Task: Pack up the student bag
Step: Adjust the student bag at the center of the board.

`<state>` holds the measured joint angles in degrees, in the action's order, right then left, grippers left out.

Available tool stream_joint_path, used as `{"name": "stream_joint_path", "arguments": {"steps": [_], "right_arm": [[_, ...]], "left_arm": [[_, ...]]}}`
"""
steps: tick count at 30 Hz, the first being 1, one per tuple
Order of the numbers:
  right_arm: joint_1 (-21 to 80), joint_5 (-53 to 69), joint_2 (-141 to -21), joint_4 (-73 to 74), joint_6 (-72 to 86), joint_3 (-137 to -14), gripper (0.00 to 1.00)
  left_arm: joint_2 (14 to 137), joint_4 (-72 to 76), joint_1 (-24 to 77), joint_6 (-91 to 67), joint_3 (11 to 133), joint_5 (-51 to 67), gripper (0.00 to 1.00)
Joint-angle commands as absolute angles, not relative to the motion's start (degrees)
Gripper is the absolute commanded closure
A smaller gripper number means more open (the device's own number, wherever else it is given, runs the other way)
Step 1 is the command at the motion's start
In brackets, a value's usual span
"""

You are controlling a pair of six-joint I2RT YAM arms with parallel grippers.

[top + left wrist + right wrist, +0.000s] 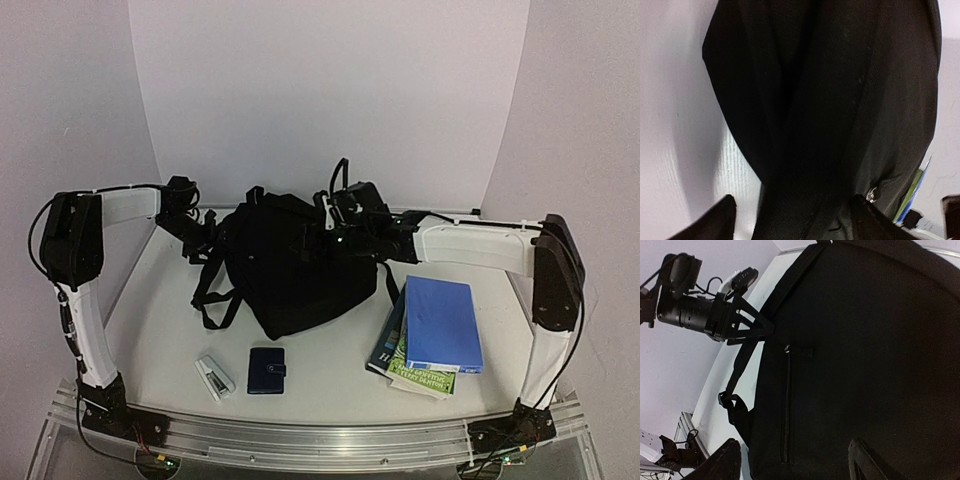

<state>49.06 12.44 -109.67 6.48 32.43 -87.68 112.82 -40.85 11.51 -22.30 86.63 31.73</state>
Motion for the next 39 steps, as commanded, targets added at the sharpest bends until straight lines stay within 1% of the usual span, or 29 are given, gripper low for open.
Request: {"name": "stream_joint_path", "arguments": {"steps": [1,3,6,8,9,11,14,18,25,34,38,39], "right_arm": [[49.39,13.54,-112.18,3.4,34.34,-91.52,0.34],[49.34,15.26,-113.54,3.08,35.13,-92.5,0.38],[49.33,15.9,-114.4,2.05,36.48,-92.4,0.39],[49.39,14.97,-114.45,1.93,36.92,-91.81,0.39],[49.37,14.61,-114.39,1.87,37.19,-91.45,0.39],[49.35,14.54,-114.43,1.59,37.63,-90.84,0.39],[49.34,14.88,-114.88,1.16,37.95,-90.44,0.39],[49.32,14.65,-116.03,1.17,37.65,-91.02,0.39],[49.18,12.34,-118.23,1.15,38.61,-89.34,0.39],[48.78,11.52,-120.47,0.1,39.99,-88.12,0.42],[48.74,13.17,-122.19,-2.07,40.35,-89.16,0.48],[48.72,13.51,-122.59,-2.32,40.54,-89.38,0.51]], "left_arm": [[113.59,-36.96,11.4,-23.53,88.05,39.52,0.44],[114.42,-34.82,11.41,-24.07,86.78,42.35,0.53],[115.05,-32.56,11.43,-24.61,85.23,45.84,0.65],[114.46,-31.05,11.55,-25.16,83.94,46.95,0.81],[113.95,-30.32,11.71,-25.34,83.26,47.33,0.86],[112.4,-28.92,12.18,-25.64,81.85,47.87,0.94],[109.99,-26.31,13.64,-26.18,79.74,49.54,0.99],[107.79,-22.56,15.83,-26.95,76.82,52.42,1.0],[106.3,-19.75,18.09,-26.44,73.57,52.89,1.0],[107.52,-20.2,18.68,-26.24,74.22,53.31,1.0],[107.23,-20.53,18.84,-25.66,74.26,52.88,1.0],[107.23,-20.64,18.82,-25.56,74.3,52.6,1.0]]}}
